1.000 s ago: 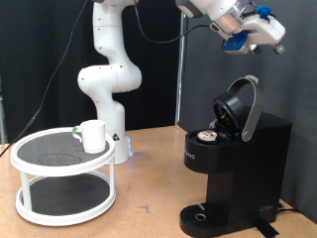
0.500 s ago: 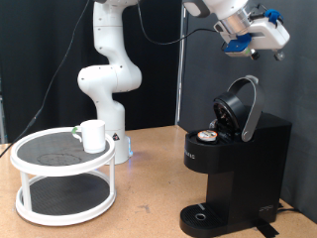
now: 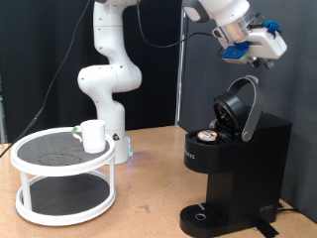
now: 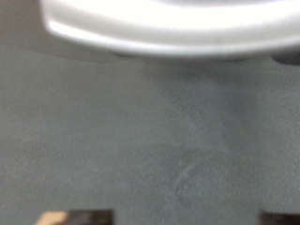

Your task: Make a cup of coffee with the keurig machine

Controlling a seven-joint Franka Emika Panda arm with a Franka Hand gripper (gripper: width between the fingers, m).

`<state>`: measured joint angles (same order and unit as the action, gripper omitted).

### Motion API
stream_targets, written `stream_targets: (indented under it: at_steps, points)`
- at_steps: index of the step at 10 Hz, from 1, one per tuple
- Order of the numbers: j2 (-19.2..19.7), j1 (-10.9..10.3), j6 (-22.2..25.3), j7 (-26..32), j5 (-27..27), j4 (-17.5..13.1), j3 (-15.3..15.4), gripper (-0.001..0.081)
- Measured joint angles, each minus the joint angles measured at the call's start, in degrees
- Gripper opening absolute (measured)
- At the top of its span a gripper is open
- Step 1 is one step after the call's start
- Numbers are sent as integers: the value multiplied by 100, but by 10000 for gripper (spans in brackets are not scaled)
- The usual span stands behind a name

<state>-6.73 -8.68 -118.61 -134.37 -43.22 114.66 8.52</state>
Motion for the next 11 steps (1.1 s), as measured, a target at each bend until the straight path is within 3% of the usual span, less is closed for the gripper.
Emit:
stream_targets:
  at_steps: [1,2,4,7,11]
  points:
    - [2,5,2,0,38,57,-8,236]
    - [4,17,2,0,84,123,-15,67]
    - [14,56,-6,0,137,252,-28,20]
    - [8,78,-55,13,115,280,-45,1]
    - [-215,168,-544,375,-52,529,-139,0]
